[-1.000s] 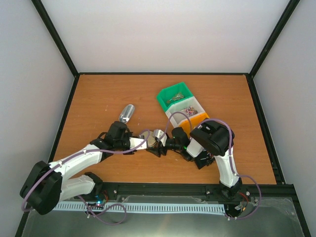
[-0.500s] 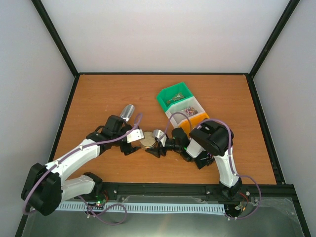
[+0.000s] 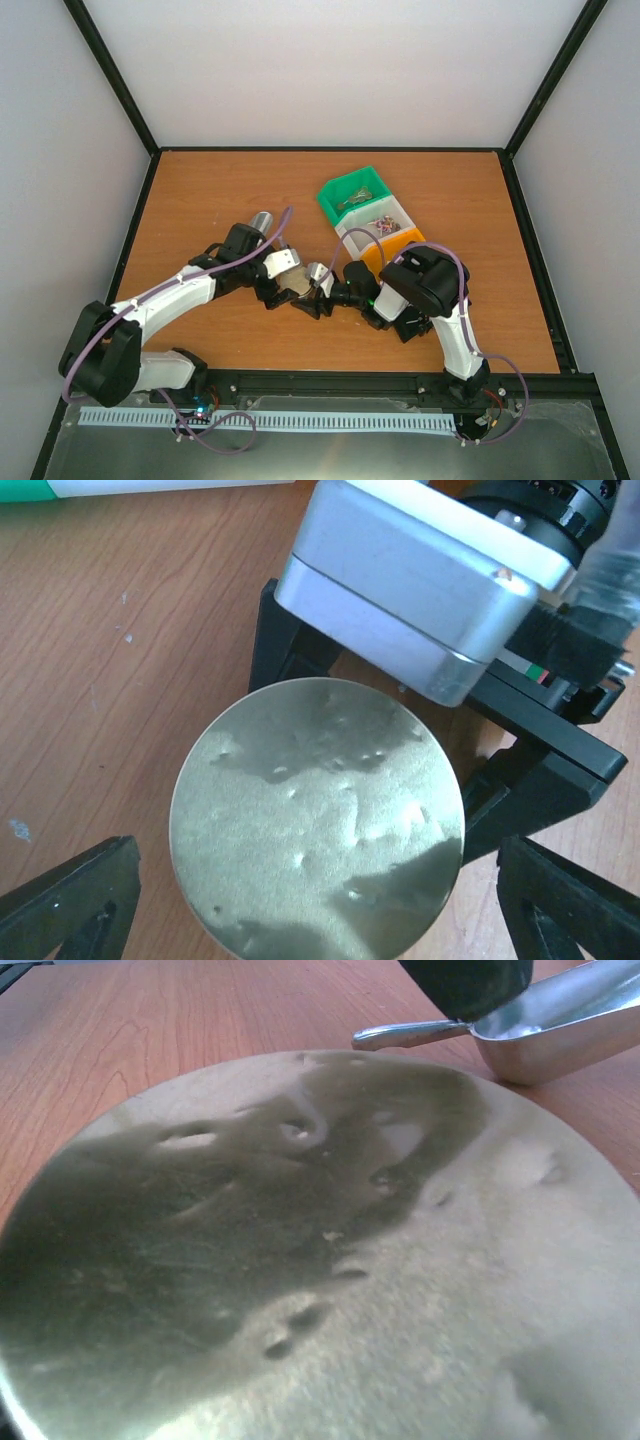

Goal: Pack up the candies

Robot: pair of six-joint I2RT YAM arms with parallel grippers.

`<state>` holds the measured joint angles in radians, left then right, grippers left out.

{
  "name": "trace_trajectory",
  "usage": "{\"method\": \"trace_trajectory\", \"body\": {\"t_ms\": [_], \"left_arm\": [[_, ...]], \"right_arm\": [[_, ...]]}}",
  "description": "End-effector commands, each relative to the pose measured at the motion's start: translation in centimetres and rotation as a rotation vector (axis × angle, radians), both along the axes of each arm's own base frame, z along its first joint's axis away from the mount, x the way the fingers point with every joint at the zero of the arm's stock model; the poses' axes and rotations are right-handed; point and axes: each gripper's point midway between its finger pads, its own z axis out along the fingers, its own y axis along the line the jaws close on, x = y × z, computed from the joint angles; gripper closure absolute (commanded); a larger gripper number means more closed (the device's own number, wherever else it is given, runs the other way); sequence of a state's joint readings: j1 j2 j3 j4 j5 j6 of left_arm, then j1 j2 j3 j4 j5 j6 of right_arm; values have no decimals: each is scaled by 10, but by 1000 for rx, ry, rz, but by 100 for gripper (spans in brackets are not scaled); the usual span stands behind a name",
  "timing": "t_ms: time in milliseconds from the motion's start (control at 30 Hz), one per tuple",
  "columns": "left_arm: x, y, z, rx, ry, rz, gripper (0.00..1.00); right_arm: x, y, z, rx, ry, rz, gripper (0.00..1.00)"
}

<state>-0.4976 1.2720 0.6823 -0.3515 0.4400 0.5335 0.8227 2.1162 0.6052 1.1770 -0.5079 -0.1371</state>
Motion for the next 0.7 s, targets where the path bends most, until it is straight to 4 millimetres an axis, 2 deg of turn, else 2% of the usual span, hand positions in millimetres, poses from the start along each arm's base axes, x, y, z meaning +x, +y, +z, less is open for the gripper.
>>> {"method": "trace_trajectory", "body": {"t_ms": [0,333,567,667], "left_arm": [[8,-14,15,-57,-16,-14,2],[9,-21,2,2,-16,-38,3],[7,-20,-4,22,-1,-62,13],[7,-19,-5,33,-2,-64,9]], "right_arm": [[-4,4,-12,-21,15,0,51],[-4,5,-14,-26,22,-1,51],[-5,5,-15,-28,22,5,51],[-5,5,-15,-29,22,5,50]]}}
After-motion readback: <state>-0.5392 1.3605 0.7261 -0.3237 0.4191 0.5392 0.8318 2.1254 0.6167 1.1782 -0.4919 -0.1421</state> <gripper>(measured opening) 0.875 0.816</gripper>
